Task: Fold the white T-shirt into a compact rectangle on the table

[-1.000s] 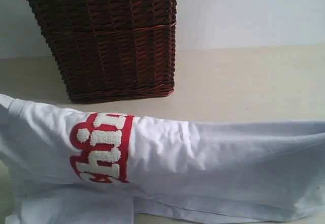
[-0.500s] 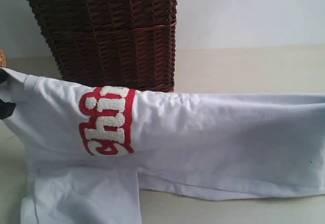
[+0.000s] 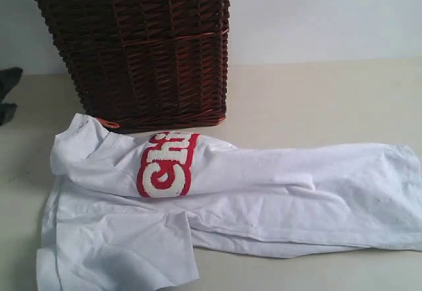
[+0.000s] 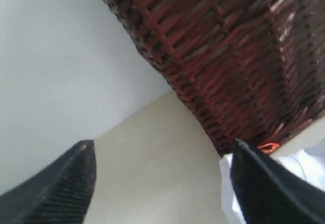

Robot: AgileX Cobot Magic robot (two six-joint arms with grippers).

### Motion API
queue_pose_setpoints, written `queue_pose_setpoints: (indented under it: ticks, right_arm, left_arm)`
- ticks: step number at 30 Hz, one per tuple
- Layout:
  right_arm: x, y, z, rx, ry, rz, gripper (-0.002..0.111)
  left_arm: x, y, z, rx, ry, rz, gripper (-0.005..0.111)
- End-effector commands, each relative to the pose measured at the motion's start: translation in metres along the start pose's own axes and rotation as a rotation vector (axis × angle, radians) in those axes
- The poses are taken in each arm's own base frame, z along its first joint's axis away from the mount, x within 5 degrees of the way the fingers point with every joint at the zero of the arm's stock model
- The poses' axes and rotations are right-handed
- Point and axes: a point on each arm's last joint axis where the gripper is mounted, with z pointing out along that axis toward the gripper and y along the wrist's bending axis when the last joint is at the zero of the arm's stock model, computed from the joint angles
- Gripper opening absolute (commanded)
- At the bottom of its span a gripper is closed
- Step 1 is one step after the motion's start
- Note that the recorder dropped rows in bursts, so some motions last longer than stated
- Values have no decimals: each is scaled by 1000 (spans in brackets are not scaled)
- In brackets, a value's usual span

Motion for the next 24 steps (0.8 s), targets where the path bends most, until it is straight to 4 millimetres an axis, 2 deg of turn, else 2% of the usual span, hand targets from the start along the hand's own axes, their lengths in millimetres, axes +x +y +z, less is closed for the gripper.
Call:
queue_pose_setpoints:
  ticks: [1,3,4,6,9,12,14,16,20,22,24]
  right_arm:
    - [-21,25,-16,-177,-164,-64,56]
    - [-26,38,-25,-286,-206,-117,52]
    - [-26,44,-28,-332,-202,-152,48]
    - [-19,48,-30,-373,-137,-207,33]
    - [-5,40,-23,-334,10,-202,1]
    - [9,24,-9,-239,111,-87,0]
    - [16,18,-1,-207,157,-6,0]
    - [22,19,0,-246,215,0,0]
    - [31,27,-5,-394,333,-58,0]
    - [32,28,-6,-411,346,-55,0]
    - [31,29,-6,-416,333,-42,0]
  left_arm:
    - [-20,11,-34,-44,-109,-116,37]
    - [-18,9,-44,1,-56,-162,15]
    - [-13,5,-49,48,15,-180,0]
    - [-2,-3,-52,124,144,-184,0]
    - [18,-17,-49,225,322,-206,0]
    - [30,-31,-41,354,437,-204,0]
    - [34,-40,-36,477,471,-109,0]
    - [37,-49,-34,634,520,-6,0]
    - [32,-56,-29,821,744,-135,0]
    - [25,-55,-23,838,791,-187,0]
    - [17,-52,-16,828,766,-195,0]
